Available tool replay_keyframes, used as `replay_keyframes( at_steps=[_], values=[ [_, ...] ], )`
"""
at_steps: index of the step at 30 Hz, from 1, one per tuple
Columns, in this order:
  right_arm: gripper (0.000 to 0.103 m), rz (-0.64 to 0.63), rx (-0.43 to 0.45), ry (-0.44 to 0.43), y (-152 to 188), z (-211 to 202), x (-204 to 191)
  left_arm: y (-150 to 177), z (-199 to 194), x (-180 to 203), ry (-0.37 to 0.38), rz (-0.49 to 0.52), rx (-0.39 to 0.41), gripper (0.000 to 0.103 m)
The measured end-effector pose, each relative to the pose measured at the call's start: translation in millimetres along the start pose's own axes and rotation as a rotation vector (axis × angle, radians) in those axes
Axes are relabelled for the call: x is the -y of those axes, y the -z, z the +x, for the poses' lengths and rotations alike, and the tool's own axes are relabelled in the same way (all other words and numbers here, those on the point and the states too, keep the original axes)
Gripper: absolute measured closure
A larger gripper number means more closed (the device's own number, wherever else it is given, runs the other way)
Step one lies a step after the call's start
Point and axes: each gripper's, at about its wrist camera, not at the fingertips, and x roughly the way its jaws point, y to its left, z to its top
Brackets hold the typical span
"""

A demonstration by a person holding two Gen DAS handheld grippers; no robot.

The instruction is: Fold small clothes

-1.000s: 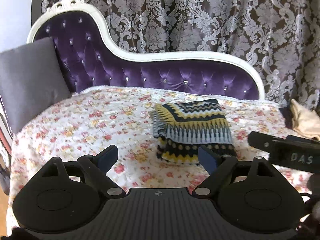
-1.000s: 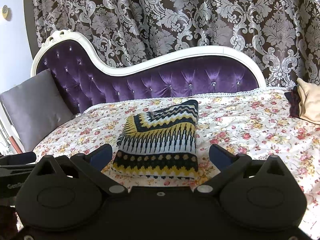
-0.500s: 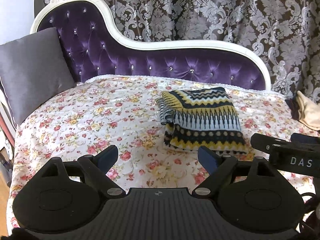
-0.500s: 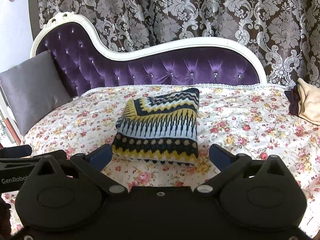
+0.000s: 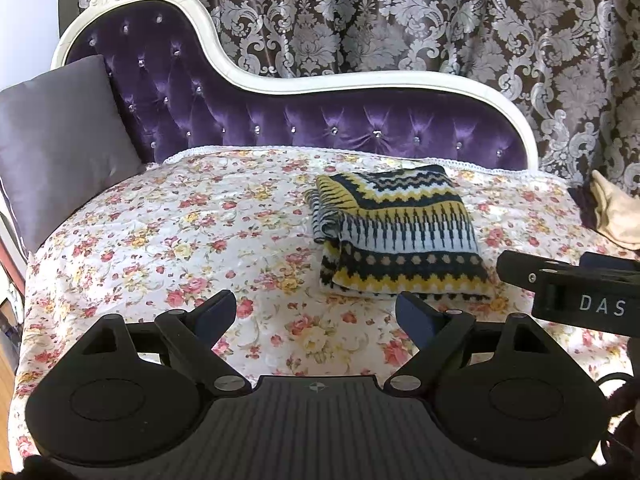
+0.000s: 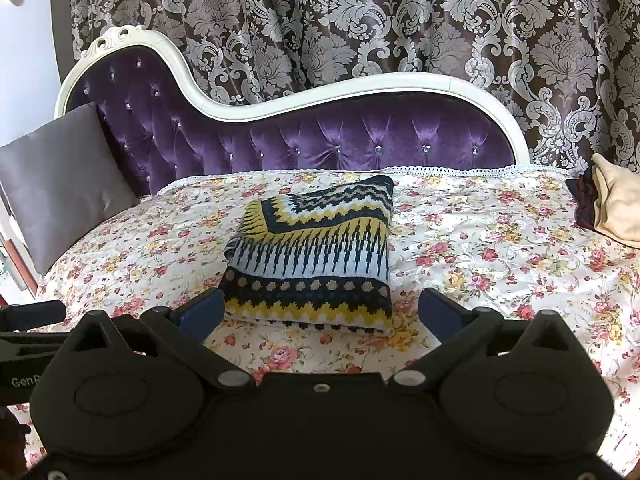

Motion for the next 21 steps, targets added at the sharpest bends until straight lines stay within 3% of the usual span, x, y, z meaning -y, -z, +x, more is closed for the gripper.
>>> replay_keyframes(
  at_steps=[21],
  values=[
    [0.000, 0.025, -0.015, -0.013, 4.3, 4.3, 4.5, 3.2, 7.1, 8.9, 0.043, 0.003, -0.045, 0.016]
  ],
)
